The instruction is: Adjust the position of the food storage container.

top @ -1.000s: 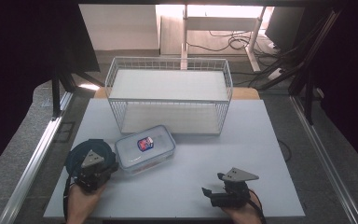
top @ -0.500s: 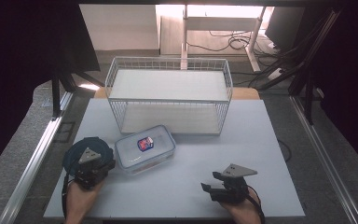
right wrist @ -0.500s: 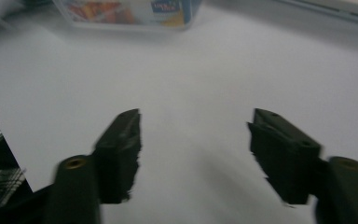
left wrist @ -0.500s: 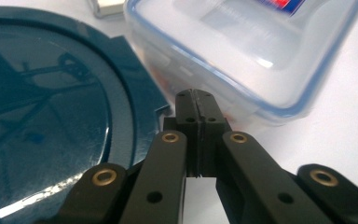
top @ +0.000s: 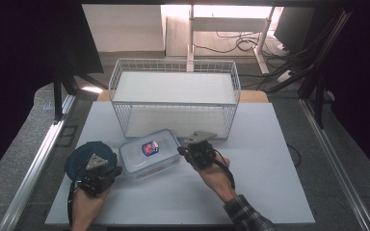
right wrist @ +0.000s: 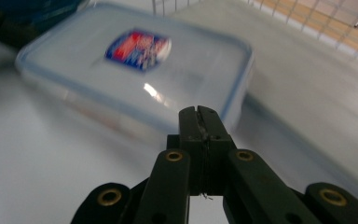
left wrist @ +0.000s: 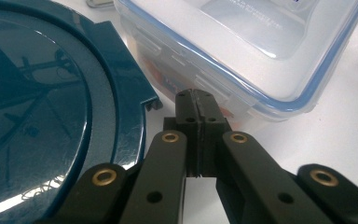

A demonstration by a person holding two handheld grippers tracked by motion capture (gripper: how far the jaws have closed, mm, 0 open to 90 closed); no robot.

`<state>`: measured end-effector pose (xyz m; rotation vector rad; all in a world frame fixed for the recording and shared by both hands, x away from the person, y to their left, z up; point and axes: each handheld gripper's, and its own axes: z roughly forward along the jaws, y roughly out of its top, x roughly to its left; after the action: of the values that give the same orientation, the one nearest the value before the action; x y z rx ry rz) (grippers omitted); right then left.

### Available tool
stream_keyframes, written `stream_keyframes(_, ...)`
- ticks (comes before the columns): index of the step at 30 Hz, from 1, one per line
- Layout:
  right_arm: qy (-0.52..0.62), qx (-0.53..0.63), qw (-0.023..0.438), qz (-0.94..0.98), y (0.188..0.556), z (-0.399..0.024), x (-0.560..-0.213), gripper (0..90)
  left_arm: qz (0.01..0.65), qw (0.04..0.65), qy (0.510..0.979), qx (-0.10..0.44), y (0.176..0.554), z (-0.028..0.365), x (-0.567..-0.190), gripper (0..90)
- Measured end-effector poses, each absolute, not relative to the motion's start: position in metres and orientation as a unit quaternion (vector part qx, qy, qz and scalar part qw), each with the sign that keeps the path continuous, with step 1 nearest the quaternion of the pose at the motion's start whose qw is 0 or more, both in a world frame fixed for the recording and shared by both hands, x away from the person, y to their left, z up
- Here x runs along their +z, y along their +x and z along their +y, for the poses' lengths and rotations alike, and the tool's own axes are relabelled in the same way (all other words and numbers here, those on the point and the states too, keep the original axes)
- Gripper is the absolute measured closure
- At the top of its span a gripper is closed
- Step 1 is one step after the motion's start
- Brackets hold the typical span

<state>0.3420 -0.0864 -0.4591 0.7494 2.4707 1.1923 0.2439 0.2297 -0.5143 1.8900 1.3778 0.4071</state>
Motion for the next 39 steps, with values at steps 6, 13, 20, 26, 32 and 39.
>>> stream_keyframes(6, 0.275, 0.426, 0.153, 0.848, 0.377, -0.031, -0.463, 88.8, 0.541, 0.371, 0.737, 0.159, 0.244, 0.231, -0.515, 90.0)
stream_keyframes(13, 0.287, 0.391, 0.183, 0.855, 0.405, 0.019, -0.476, 88.3, 0.542, 0.368, 0.738, 0.161, 0.246, 0.227, -0.516, 89.9)
stream_keyframes(20, 0.263, 0.324, 0.233, 0.878, 0.421, 0.039, -0.481, 89.1, 0.545, 0.360, 0.739, 0.168, 0.248, 0.225, -0.516, 89.9)
stream_keyframes(26, 0.264, 0.289, 0.196, 0.899, 0.423, 0.037, -0.477, 89.5, 0.531, 0.372, 0.750, 0.130, 0.250, 0.215, -0.520, 90.0)
stream_keyframes(32, 0.267, 0.242, 0.190, 0.913, 0.409, 0.018, -0.484, 89.5, 0.514, 0.377, 0.758, 0.140, 0.247, 0.205, -0.514, 90.0)
stream_keyframes(39, 0.269, 0.254, 0.181, 0.911, 0.395, -0.013, -0.480, 88.9, 0.548, 0.378, 0.727, 0.166, 0.254, 0.225, -0.513, 90.0)
